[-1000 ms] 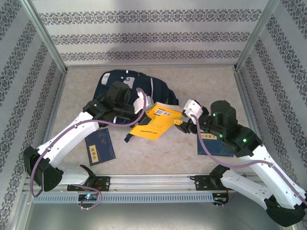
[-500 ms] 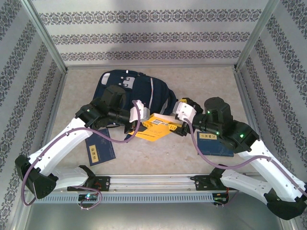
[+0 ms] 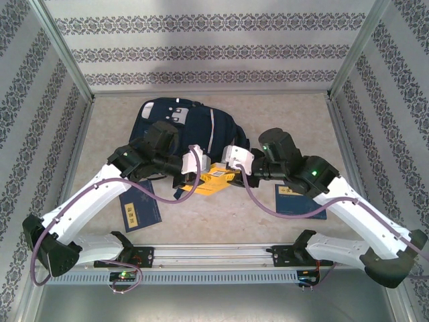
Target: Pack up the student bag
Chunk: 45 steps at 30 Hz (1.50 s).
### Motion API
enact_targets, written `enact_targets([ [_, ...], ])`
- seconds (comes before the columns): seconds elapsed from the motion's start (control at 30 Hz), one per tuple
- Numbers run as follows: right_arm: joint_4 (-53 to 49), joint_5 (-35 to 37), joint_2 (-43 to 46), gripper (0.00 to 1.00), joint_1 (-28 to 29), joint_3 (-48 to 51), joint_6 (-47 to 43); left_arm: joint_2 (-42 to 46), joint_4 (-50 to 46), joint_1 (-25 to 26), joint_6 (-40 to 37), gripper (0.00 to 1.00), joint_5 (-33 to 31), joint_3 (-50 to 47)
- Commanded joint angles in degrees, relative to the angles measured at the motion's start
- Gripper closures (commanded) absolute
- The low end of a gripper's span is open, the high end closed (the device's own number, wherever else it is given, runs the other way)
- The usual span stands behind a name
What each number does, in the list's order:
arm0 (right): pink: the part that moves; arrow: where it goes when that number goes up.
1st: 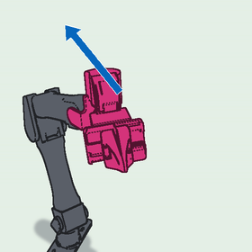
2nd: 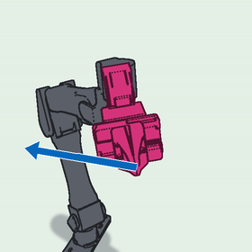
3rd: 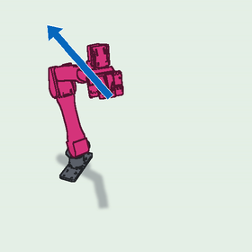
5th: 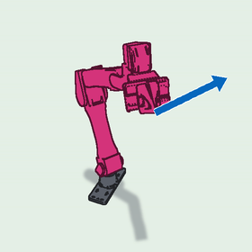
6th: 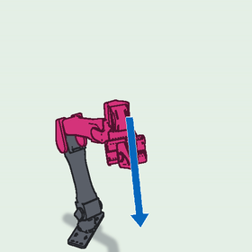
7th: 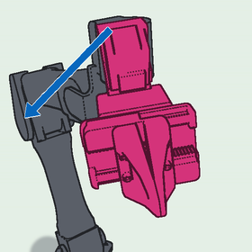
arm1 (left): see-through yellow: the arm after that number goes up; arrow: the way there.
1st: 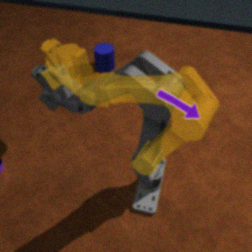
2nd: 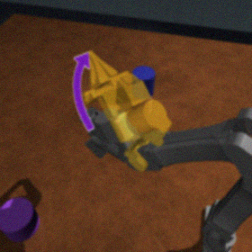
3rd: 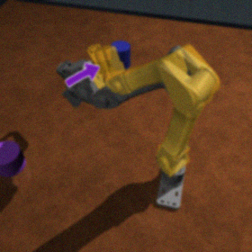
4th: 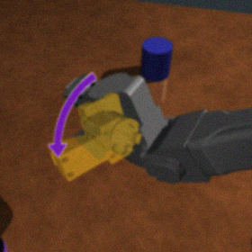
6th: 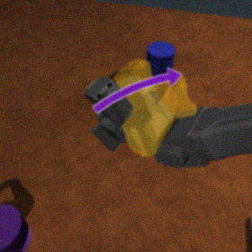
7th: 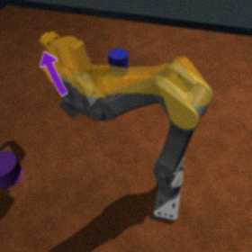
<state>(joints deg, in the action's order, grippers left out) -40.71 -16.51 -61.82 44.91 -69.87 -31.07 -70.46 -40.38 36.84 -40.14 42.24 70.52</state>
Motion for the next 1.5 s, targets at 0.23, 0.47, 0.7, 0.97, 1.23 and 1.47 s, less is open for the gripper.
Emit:
enact_targets([
  [0.23,1.2,-3.2,-2.4,0.70,0.7,0.8,2.0,0.9,1.2,2.0,-3.3,1.00,1.9,2.1],
  [0.47,7.3,-9.1,1.2,1.00,-5.5,2.0,10.7,1.9,5.6,1.9,0.1,0.88,-1.5,-0.1],
  [0.7,15.5,-1.1,8.7,1.00,-18.7,4.9,35.5,1.2,15.5,0.2,13.1,0.40,-6.6,-1.2],
  [0.97,7.2,21.9,13.0,1.00,-24.1,5.6,50.6,-9.2,16.7,-4.3,37.3,0.30,-13.9,10.1],
  [1.23,6.7,19.5,16.8,1.00,-30.7,12.2,61.5,-31.1,3.2,-6.7,50.6,0.45,-26.2,28.8],
  [1.47,5.1,21.7,18.4,1.00,-33.0,15.8,70.5,-48.8,-3.2,-12.1,61.9,0.45,-21.8,43.3],
])
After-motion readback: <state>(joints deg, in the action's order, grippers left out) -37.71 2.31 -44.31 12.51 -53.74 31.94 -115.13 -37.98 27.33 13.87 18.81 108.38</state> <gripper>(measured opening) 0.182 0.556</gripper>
